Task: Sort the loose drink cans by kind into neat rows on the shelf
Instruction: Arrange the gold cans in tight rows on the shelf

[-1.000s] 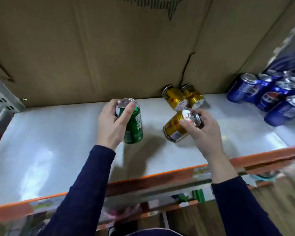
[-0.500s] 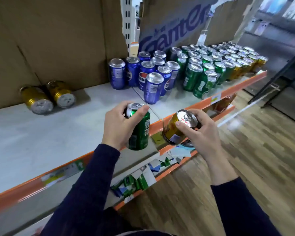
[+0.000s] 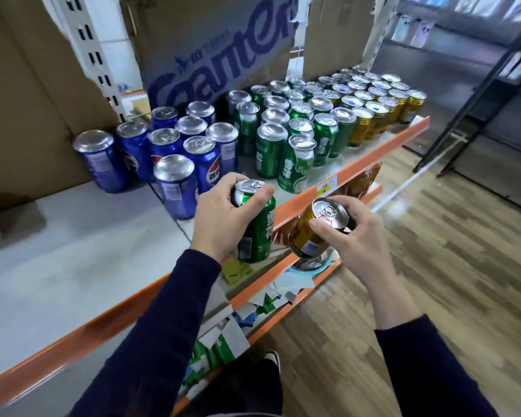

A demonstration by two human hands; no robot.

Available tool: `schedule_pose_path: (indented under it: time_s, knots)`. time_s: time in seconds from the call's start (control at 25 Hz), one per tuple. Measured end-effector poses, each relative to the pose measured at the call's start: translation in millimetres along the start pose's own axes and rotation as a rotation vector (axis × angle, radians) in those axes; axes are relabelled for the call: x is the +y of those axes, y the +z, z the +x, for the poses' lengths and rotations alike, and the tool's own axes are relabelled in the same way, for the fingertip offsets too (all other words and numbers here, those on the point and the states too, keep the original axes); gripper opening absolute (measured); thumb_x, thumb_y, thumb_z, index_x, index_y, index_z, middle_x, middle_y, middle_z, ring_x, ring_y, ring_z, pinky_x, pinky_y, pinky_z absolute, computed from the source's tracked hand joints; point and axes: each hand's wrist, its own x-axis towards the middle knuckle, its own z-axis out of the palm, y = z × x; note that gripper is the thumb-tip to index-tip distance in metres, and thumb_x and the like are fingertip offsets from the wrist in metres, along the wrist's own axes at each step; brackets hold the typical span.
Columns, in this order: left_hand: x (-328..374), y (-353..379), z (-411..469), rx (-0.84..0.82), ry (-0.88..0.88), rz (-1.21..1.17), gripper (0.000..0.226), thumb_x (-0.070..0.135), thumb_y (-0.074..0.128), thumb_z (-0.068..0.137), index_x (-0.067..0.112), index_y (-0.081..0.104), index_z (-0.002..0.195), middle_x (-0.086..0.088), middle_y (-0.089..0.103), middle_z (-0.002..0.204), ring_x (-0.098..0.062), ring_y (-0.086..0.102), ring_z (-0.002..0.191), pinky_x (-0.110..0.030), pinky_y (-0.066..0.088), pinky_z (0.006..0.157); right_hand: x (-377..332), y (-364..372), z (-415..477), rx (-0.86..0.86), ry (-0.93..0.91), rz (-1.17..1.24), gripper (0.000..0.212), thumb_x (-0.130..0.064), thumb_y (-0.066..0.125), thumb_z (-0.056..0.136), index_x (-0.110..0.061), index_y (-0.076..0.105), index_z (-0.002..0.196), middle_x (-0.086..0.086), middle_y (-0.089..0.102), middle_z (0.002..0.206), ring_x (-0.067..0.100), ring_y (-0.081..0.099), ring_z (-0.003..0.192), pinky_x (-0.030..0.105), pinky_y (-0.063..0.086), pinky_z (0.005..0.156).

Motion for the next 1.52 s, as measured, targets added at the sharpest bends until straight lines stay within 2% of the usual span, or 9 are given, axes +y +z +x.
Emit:
schedule_pose_path:
  time_s: [0.48,0.6,0.76,0.8,0.88,0.96,1.08,1.24,1.52]
  knots:
    - [50,103,94,0.058,0.070,0.066,0.049,0.068,0.058,0.077,0.024,0.059,0.098,-0.012,0.065,0.077,-0.024,0.059,0.071,-0.045,0.049,0.066,76,-66,143,-0.033,-0.036,-0.004,0.044,-0.045,0.082,0.068,-0.027,0.062,0.103,-0.016,0.067,0.092,-0.004,0.061,0.082,0.006,0.044,0.068]
    - [61,124,107,0.129,0.084,0.071,0.048,0.066,0.058,0.078,0.024,0.058,0.103,-0.009,0.066,0.081,-0.020,0.060,0.074,-0.037,0.050,0.067,92,-77,172,-0.095,-0.059,0.027,0.050,-0.047,0.080,0.066,-0.023,0.064,0.107,-0.012,0.068,0.095,-0.001,0.062,0.085,0.011,0.048,0.072]
    - [63,157,117,0.211,0.089,0.188,0.060,0.069,0.052,0.080,0.019,0.055,0.115,-0.006,0.059,0.073,-0.006,0.048,0.058,-0.017,0.039,0.055,108,-91,206,-0.197,-0.180,0.055,0.049,-0.045,0.080,0.066,-0.023,0.063,0.106,-0.017,0.065,0.094,-0.006,0.059,0.085,0.006,0.043,0.071]
    - [64,167,119,0.226,0.077,0.232,0.065,0.070,0.049,0.080,0.018,0.054,0.118,-0.007,0.059,0.074,-0.007,0.048,0.059,-0.018,0.039,0.057,112,-97,216,-0.242,-0.204,0.060,0.047,-0.043,0.078,0.066,-0.024,0.062,0.105,-0.018,0.065,0.094,-0.007,0.059,0.084,0.005,0.042,0.070]
    - [63,186,121,0.269,0.043,0.399,0.073,0.071,0.044,0.080,0.015,0.051,0.126,-0.008,0.064,0.093,-0.010,0.055,0.078,-0.030,0.045,0.079,119,-111,234,-0.334,-0.245,0.068,0.047,-0.043,0.077,0.066,-0.027,0.060,0.106,-0.020,0.064,0.093,-0.010,0.059,0.086,0.003,0.041,0.068]
    - [61,201,123,0.317,-0.018,0.601,0.077,0.072,0.042,0.078,0.017,0.050,0.130,-0.007,0.062,0.107,-0.018,0.052,0.103,-0.042,0.035,0.098,128,-122,248,-0.412,-0.267,0.093,0.048,-0.043,0.078,0.065,-0.029,0.059,0.107,-0.022,0.064,0.093,-0.011,0.059,0.086,0.003,0.042,0.067]
    - [58,216,122,0.299,-0.128,0.780,0.080,0.075,0.036,0.075,0.020,0.049,0.133,-0.001,0.056,0.103,-0.021,0.046,0.110,-0.039,0.023,0.095,139,-132,259,-0.495,-0.287,0.122,0.046,-0.044,0.078,0.066,-0.031,0.059,0.106,-0.023,0.065,0.092,-0.009,0.060,0.086,0.005,0.043,0.067]
    - [55,225,119,0.289,-0.105,0.862,0.078,0.071,0.038,0.077,0.017,0.052,0.131,0.010,0.042,0.098,-0.021,0.045,0.110,-0.037,0.018,0.090,147,-136,271,-0.579,-0.303,0.127,0.047,-0.047,0.077,0.066,-0.034,0.058,0.107,-0.025,0.064,0.094,-0.009,0.060,0.089,0.006,0.045,0.070]
    - [51,227,122,0.281,-0.073,0.900,0.074,0.068,0.040,0.080,0.012,0.054,0.127,0.009,0.045,0.098,-0.023,0.046,0.107,-0.032,0.016,0.088,150,-132,279,-0.586,-0.331,0.137,0.046,-0.037,0.081,0.070,-0.028,0.059,0.109,-0.023,0.063,0.097,-0.011,0.058,0.090,0.003,0.042,0.070]
